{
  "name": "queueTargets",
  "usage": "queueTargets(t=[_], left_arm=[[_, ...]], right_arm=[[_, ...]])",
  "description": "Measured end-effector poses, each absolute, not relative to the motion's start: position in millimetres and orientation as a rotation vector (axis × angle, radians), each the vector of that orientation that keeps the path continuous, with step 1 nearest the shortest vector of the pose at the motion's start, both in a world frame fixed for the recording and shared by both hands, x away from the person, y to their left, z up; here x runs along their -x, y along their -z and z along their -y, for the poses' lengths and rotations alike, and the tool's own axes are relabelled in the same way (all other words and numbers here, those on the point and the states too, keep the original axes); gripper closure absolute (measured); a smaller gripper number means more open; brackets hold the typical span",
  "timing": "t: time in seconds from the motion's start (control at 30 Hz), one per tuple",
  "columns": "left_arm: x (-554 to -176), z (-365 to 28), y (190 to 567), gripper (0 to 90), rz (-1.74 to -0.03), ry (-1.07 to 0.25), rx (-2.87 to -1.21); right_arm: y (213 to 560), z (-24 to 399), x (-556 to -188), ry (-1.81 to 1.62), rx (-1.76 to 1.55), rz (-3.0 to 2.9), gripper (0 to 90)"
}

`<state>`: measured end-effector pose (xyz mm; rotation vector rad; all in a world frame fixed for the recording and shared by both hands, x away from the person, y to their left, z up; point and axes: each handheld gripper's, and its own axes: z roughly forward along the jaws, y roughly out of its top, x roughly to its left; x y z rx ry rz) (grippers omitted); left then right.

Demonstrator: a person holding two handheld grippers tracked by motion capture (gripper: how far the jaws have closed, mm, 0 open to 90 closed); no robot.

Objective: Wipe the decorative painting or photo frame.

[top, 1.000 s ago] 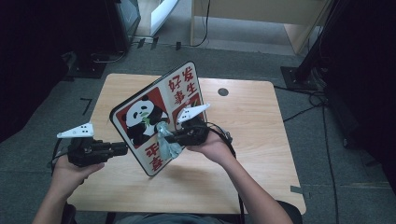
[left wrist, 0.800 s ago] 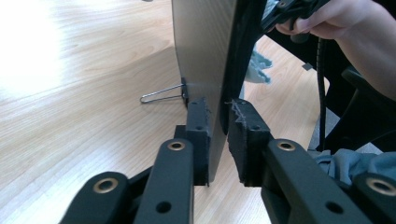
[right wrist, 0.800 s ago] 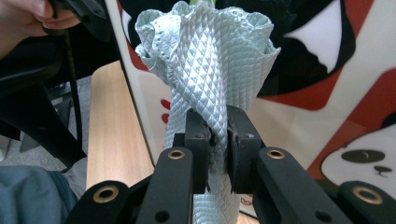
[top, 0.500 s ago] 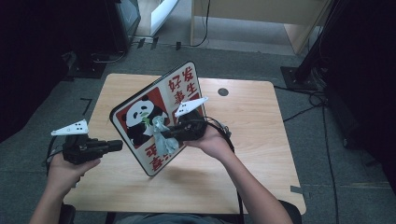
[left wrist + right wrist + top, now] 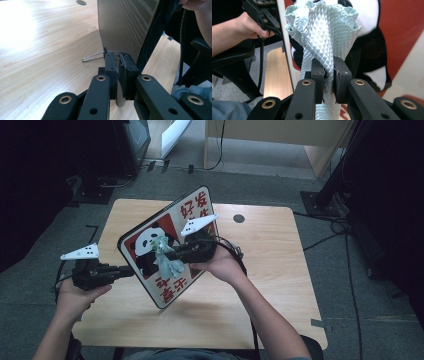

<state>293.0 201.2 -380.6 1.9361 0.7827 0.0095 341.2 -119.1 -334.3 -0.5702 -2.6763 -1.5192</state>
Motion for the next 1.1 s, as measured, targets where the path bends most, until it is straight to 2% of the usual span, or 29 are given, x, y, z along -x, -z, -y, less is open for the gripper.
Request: queueTargets(t=[0.67,1.1], left_arm=[[-299.5,-195.5,376.1,85.8,-0.754,-0.006,-1.914],[-300.7,-196.1,373.6,85.8,-0.748,-0.007,-1.908]], right_arm=[[277.7,95.3,-349.4,1.625,0.487,2.707,81.2],[279.3,82.7,-351.6,1.598,0.459,2.720,81.2]])
